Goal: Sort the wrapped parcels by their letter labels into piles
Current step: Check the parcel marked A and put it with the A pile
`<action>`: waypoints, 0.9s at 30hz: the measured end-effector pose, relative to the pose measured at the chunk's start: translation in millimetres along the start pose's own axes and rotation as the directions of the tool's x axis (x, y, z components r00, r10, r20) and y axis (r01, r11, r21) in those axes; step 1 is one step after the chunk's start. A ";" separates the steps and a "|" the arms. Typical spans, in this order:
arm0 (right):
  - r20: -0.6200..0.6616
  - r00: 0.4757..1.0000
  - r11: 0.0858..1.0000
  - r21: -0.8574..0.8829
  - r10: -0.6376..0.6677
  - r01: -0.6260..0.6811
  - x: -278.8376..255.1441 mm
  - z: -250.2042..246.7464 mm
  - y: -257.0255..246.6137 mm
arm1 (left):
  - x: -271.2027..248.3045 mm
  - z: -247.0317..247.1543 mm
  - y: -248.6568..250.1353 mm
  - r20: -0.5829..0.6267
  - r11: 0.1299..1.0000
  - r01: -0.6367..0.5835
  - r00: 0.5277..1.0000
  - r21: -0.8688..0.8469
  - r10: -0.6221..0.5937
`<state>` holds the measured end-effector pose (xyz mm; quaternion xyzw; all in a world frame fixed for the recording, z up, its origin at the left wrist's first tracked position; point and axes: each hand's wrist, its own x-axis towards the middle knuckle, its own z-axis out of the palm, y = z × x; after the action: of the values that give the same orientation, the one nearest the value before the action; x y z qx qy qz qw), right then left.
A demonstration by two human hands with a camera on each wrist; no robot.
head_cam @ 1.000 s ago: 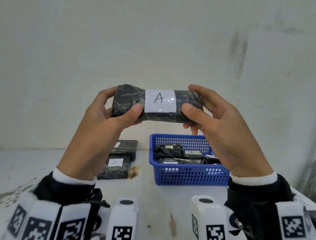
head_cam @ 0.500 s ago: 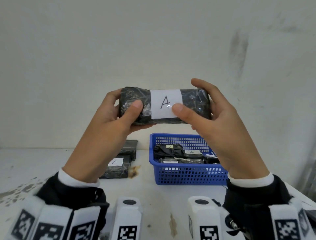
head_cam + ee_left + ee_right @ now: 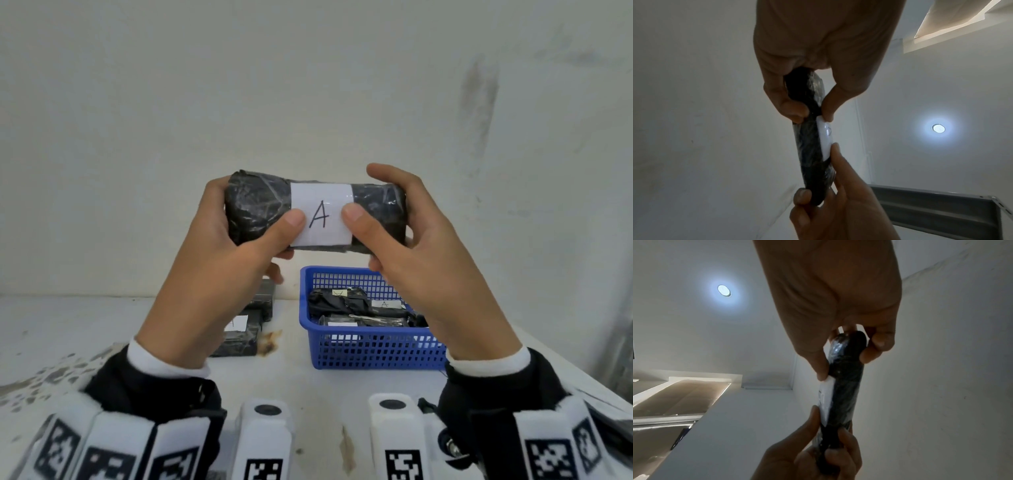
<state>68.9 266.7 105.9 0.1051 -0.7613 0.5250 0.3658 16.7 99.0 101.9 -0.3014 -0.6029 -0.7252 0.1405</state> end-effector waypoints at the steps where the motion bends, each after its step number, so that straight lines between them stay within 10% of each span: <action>1: 0.015 1.000 1.000 0.012 0.008 -0.008 -0.1 -0.2 0.4 | 0.6 -0.8 0.5 0.001 1.000 0.001 1.000 -0.022 -0.001; 27: -0.052 0.998 0.998 0.052 -0.032 0.035 -0.7 0.3 -2.5 | 4.6 3.1 -7.5 -0.011 1.000 -0.007 1.000 0.003 0.007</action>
<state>70.7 265.2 107.2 0.1139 -0.7356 0.5412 0.3911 9.7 104.5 99.1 -0.2993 -0.6022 -0.7254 0.1466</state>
